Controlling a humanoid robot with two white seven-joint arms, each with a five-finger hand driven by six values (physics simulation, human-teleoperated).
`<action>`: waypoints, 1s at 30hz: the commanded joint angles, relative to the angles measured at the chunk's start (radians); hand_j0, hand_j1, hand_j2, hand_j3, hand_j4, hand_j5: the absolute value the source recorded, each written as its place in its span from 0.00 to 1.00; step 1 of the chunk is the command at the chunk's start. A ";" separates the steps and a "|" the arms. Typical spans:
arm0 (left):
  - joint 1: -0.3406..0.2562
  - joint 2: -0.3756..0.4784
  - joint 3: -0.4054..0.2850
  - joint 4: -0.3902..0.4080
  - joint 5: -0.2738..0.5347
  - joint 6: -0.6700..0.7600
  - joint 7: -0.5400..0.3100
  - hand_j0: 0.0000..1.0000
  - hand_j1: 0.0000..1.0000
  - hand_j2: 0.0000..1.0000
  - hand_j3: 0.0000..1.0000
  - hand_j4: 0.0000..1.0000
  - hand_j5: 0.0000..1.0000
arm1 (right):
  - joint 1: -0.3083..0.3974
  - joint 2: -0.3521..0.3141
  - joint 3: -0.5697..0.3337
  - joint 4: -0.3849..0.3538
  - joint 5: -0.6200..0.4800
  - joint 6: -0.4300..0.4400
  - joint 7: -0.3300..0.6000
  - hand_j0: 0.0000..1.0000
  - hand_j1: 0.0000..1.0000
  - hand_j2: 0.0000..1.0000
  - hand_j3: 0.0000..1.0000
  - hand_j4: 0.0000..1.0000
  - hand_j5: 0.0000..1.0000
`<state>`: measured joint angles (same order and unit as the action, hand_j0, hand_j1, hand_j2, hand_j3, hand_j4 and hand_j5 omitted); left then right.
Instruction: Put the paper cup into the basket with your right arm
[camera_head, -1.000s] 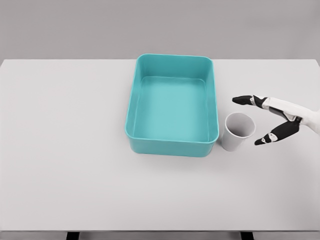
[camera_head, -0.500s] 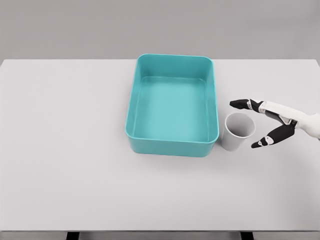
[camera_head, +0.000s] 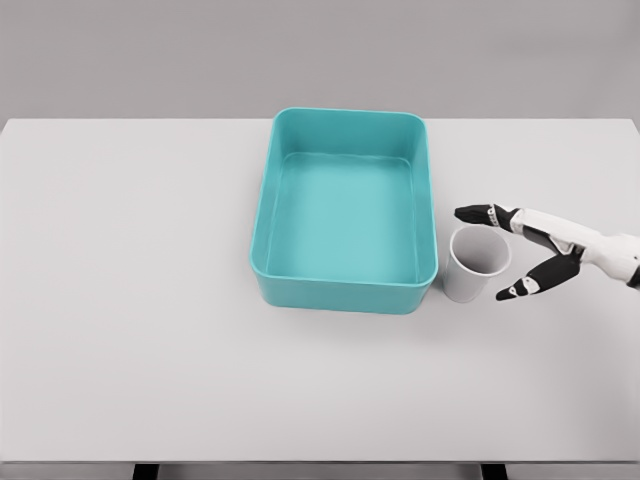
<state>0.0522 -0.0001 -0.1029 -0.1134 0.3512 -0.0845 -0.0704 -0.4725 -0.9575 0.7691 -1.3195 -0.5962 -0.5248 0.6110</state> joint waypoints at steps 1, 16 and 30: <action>0.000 0.000 0.000 0.000 0.000 0.000 0.000 1.00 1.00 1.00 1.00 1.00 1.00 | 0.000 0.006 0.003 0.011 -0.008 0.002 0.000 1.00 1.00 1.00 1.00 1.00 1.00; 0.000 0.000 0.000 0.000 0.000 0.000 0.000 1.00 1.00 1.00 1.00 1.00 1.00 | -0.002 0.036 0.006 0.023 -0.010 0.003 0.000 1.00 1.00 1.00 1.00 1.00 1.00; 0.000 0.000 0.000 0.000 0.000 0.000 0.000 1.00 1.00 1.00 1.00 1.00 1.00 | -0.002 0.051 0.006 0.020 -0.013 0.003 0.000 1.00 1.00 1.00 1.00 1.00 1.00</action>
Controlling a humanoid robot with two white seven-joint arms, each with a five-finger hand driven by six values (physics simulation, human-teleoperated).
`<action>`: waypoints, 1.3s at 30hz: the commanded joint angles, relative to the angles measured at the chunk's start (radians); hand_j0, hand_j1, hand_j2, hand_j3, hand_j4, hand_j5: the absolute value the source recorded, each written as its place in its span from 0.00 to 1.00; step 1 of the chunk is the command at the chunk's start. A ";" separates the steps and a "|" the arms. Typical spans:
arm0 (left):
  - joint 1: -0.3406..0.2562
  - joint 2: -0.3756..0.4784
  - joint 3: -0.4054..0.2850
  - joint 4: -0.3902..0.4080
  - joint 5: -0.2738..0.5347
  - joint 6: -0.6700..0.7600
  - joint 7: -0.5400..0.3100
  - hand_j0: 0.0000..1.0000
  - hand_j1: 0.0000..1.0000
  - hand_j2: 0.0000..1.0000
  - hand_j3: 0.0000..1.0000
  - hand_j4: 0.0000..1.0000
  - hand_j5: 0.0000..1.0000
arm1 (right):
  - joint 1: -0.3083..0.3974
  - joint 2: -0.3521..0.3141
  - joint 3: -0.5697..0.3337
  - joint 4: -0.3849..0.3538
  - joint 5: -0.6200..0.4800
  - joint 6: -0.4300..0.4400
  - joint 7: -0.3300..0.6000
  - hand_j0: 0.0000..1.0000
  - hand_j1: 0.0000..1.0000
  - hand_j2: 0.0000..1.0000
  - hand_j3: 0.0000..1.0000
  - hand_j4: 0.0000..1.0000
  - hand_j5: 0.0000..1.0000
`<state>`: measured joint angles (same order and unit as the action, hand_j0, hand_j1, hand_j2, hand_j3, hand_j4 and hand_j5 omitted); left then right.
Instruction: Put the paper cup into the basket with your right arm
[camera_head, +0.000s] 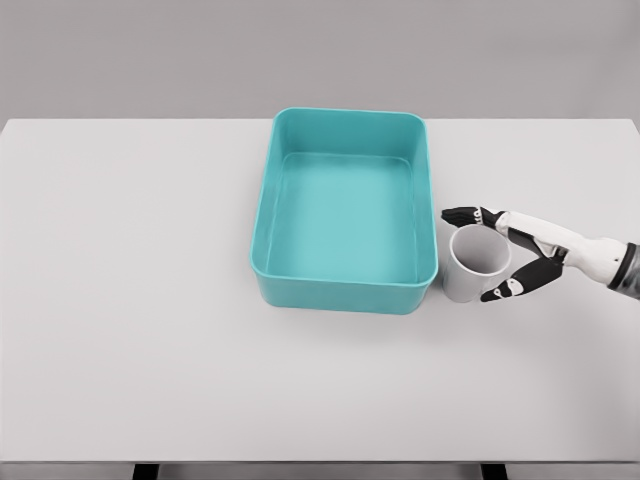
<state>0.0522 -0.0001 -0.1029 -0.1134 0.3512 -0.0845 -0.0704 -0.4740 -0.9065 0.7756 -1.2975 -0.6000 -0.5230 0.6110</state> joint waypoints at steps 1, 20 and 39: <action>0.000 0.000 0.000 0.000 0.000 0.000 0.000 1.00 1.00 1.00 1.00 1.00 1.00 | 0.000 0.000 -0.001 -0.002 -0.009 0.001 0.000 1.00 1.00 1.00 1.00 1.00 1.00; 0.000 0.000 0.000 0.000 0.000 0.000 0.000 1.00 1.00 1.00 1.00 1.00 1.00 | 0.000 -0.009 -0.065 -0.017 -0.020 -0.018 0.000 0.73 0.73 0.73 0.73 0.73 0.73; 0.000 0.000 0.000 0.000 0.000 0.000 0.000 1.00 1.00 1.00 1.00 1.00 1.00 | 0.002 0.024 -0.269 -0.072 0.054 -0.088 0.000 0.69 0.69 0.69 0.69 0.69 0.69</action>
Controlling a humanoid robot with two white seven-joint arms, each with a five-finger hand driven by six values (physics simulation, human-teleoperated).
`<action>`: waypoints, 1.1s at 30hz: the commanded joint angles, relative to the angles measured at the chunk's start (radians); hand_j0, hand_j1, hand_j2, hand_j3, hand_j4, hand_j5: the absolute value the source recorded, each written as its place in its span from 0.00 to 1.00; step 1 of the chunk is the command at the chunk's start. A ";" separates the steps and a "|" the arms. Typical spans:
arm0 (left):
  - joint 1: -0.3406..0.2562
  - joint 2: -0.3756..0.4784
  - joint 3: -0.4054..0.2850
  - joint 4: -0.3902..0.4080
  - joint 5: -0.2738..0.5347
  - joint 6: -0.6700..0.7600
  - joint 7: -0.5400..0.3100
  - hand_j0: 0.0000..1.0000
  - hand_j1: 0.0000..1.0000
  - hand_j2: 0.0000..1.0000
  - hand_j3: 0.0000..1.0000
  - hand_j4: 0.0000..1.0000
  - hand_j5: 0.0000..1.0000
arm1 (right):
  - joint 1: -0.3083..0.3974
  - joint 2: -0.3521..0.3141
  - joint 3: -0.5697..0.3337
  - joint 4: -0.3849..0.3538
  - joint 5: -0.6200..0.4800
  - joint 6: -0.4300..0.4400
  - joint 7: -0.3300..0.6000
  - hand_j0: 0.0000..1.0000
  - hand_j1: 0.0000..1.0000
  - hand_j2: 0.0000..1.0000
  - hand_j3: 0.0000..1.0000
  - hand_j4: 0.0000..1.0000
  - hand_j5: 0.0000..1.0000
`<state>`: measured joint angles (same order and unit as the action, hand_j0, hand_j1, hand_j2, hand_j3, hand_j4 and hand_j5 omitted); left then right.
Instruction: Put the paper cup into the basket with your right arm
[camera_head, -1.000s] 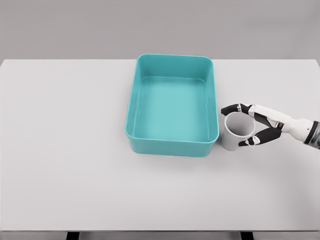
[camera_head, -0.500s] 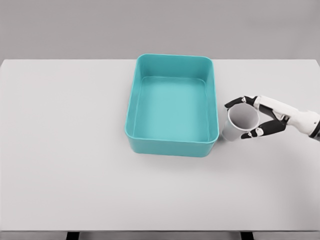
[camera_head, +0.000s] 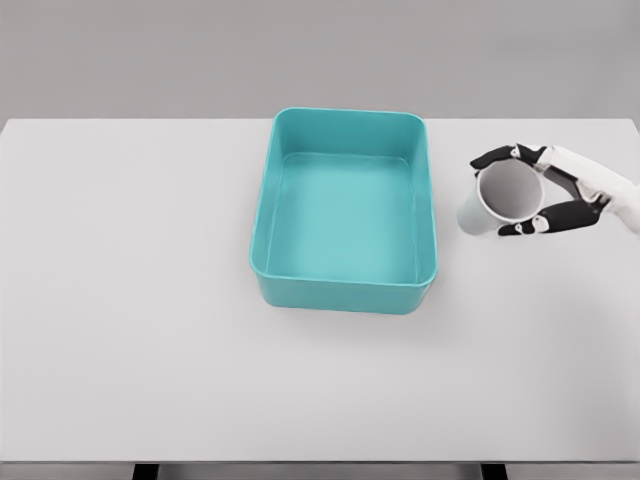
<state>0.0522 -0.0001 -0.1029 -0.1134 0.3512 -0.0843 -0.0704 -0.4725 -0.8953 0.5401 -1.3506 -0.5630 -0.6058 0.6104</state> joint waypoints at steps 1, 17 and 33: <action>0.000 0.000 0.000 0.000 0.000 0.000 0.000 1.00 1.00 1.00 1.00 1.00 1.00 | 0.000 0.027 -0.051 -0.021 0.038 -0.005 0.000 0.69 0.69 0.69 0.69 0.69 0.69; 0.000 0.000 0.000 0.000 0.000 0.000 0.000 1.00 1.00 1.00 1.00 1.00 1.00 | -0.005 0.127 -0.174 -0.154 0.265 0.021 0.000 0.69 0.69 0.69 0.69 0.69 0.69; 0.000 0.000 0.000 0.000 0.000 0.000 0.000 1.00 1.00 1.00 1.00 1.00 1.00 | -0.032 0.389 -0.207 -0.200 0.695 0.169 0.000 0.69 0.69 0.69 0.69 0.69 0.69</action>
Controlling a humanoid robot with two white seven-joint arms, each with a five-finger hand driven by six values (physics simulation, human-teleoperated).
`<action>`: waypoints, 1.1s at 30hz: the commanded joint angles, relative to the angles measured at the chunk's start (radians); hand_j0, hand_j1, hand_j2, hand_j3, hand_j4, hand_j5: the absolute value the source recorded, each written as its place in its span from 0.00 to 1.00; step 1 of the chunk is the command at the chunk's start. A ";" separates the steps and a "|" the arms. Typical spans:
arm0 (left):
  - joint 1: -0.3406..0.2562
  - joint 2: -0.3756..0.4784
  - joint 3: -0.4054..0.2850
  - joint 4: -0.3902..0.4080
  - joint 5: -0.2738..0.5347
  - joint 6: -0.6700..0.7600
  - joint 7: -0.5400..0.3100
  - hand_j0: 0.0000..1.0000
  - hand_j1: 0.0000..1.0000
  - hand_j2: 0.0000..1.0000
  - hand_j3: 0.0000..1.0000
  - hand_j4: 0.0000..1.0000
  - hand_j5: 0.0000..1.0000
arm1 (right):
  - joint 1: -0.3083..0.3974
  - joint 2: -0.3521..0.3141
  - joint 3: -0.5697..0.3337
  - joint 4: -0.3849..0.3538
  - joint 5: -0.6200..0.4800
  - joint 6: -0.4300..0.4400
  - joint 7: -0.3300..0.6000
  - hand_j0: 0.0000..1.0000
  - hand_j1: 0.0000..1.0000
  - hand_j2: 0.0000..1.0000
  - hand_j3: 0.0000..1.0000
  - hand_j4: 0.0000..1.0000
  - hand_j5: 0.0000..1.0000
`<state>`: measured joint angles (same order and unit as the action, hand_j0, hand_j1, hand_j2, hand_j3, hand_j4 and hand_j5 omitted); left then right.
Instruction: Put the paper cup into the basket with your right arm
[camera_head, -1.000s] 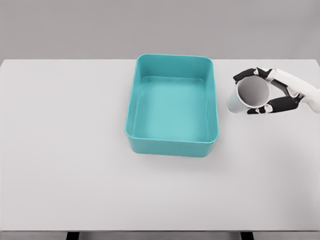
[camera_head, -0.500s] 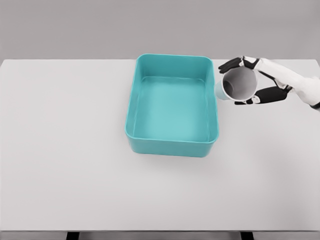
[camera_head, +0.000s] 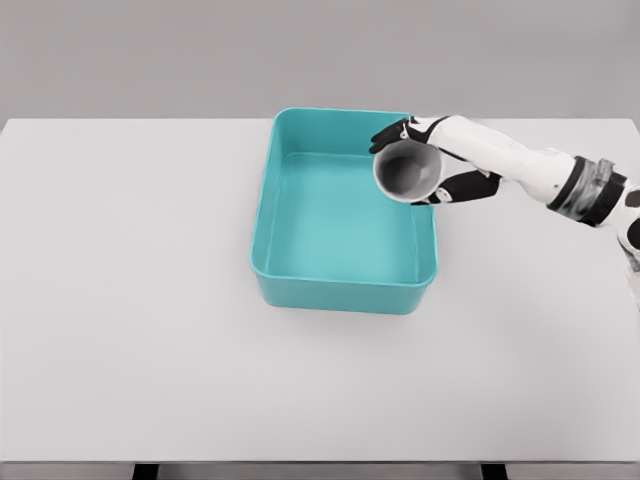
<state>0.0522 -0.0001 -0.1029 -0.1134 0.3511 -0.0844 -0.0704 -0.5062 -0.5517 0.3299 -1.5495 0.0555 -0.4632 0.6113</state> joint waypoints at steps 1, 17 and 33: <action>0.000 0.000 0.000 0.000 0.000 0.000 0.000 1.00 1.00 1.00 1.00 1.00 1.00 | 0.000 0.075 0.003 -0.001 0.127 0.032 0.000 0.69 0.69 0.69 0.69 0.69 0.69; 0.000 0.000 0.000 0.000 0.000 0.000 0.000 1.00 1.00 1.00 1.00 1.00 1.00 | -0.114 0.219 0.310 -0.009 0.760 0.382 0.000 0.69 0.69 0.69 0.69 0.69 0.69; 0.000 0.000 0.000 0.000 0.000 0.000 0.000 1.00 1.00 1.00 1.00 1.00 1.00 | -0.038 0.165 -0.006 -0.204 0.483 0.336 0.000 1.00 1.00 1.00 1.00 1.00 1.00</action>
<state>0.0522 -0.0001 -0.1030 -0.1134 0.3511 -0.0844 -0.0703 -0.5201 -0.3644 0.4496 -1.7433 0.6584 -0.1039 0.6117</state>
